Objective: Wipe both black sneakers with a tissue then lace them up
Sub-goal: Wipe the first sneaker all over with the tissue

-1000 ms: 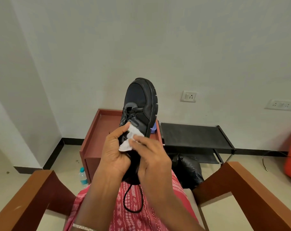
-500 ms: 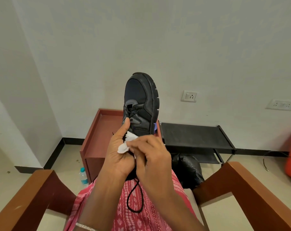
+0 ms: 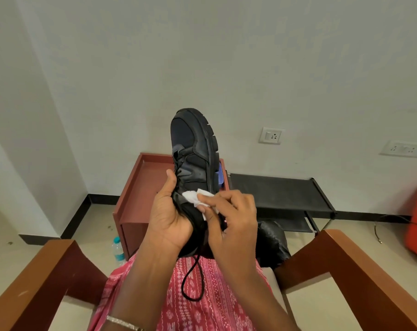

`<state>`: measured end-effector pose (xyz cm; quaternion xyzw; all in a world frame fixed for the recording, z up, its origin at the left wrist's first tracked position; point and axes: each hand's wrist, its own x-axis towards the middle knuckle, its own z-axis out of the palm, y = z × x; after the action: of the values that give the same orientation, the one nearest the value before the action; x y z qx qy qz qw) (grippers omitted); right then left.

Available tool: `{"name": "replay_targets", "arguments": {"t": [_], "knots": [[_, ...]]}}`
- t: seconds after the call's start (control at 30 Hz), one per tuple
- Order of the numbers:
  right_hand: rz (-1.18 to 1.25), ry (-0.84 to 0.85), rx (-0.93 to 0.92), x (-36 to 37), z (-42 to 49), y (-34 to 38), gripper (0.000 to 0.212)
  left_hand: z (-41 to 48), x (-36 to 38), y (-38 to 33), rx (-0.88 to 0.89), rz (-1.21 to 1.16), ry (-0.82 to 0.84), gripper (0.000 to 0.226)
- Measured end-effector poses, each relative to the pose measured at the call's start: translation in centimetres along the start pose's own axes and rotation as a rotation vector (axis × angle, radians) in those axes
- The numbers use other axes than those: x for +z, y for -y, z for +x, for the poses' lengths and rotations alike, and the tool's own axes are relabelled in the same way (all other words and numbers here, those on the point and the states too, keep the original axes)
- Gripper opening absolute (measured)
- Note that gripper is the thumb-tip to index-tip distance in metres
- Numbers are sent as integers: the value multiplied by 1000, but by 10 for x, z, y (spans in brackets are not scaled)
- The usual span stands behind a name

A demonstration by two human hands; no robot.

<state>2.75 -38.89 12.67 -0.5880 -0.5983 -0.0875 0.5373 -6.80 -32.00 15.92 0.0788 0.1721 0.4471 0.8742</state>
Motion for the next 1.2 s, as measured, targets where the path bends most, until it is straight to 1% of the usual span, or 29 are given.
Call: {"name": "replay_targets", "arguments": {"t": [0.07, 0.2, 0.33, 0.4, 0.5, 0.57, 0.67, 0.73, 0.9, 0.97, 1.03, 1.2], "knots": [[26, -31, 19, 3, 19, -4, 15, 2, -2, 2, 1, -64, 16, 67], [166, -65, 88, 11, 52, -6, 13, 0, 0, 5, -3, -102, 31, 60], [219, -38, 83, 5, 38, 1, 15, -4, 2, 2, -9, -70, 20, 60], [193, -4, 56, 0, 19, 2, 19, -5, 1, -1, -3, -36, -4, 63], [121, 40, 6, -7, -7, 3, 36, -3, -2, -7, -5, 19, -65, 62], [89, 47, -12, -9, -9, 2, 41, -3, -2, -7, -9, 33, -69, 62], [122, 30, -15, -8, 12, -2, 40, -1, -3, -4, 12, 11, -47, 61], [140, -13, -9, -5, 35, -4, 37, 2, -3, 0, 25, 1, -21, 59], [37, -137, -8, 1, 78, -15, 23, 0, 3, 9, -10, 74, -21, 55], [20, -96, -43, -3, 80, -18, 20, 0, 3, 8, -9, 85, -23, 56], [24, 2, -62, -9, 71, -18, 19, 0, 1, 6, -2, 78, -30, 56], [-22, 269, -8, -30, 30, -14, 12, -2, -2, -3, 19, 80, -33, 57]]}}
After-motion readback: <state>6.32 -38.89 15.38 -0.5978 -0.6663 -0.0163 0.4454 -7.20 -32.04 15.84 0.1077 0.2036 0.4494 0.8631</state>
